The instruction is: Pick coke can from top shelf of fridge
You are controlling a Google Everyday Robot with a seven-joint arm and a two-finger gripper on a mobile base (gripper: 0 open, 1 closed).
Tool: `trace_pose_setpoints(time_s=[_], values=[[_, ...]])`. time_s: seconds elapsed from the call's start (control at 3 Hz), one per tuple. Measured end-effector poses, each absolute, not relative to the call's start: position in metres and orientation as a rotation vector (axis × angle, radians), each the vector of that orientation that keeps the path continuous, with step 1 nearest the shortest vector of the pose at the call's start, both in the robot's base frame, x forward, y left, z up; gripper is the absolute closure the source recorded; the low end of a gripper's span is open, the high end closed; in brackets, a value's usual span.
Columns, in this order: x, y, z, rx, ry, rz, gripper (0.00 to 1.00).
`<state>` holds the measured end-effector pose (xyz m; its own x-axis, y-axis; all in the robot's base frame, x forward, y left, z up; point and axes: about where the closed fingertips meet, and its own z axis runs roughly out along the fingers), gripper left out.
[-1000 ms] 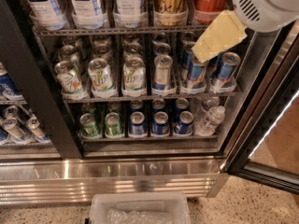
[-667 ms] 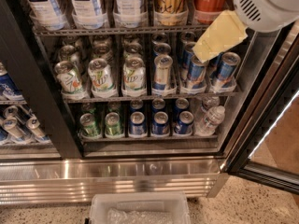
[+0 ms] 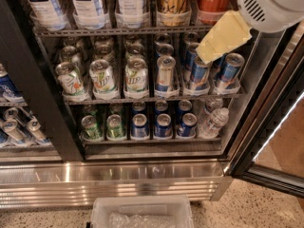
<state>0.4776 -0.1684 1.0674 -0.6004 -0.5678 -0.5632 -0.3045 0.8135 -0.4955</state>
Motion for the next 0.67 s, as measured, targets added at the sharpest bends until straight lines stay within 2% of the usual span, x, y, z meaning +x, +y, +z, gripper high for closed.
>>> trace_pose_setpoints(time_s=[0.67], values=[[0.490,-0.170,1.082,-0.569,2.194,-0.490,0.00]])
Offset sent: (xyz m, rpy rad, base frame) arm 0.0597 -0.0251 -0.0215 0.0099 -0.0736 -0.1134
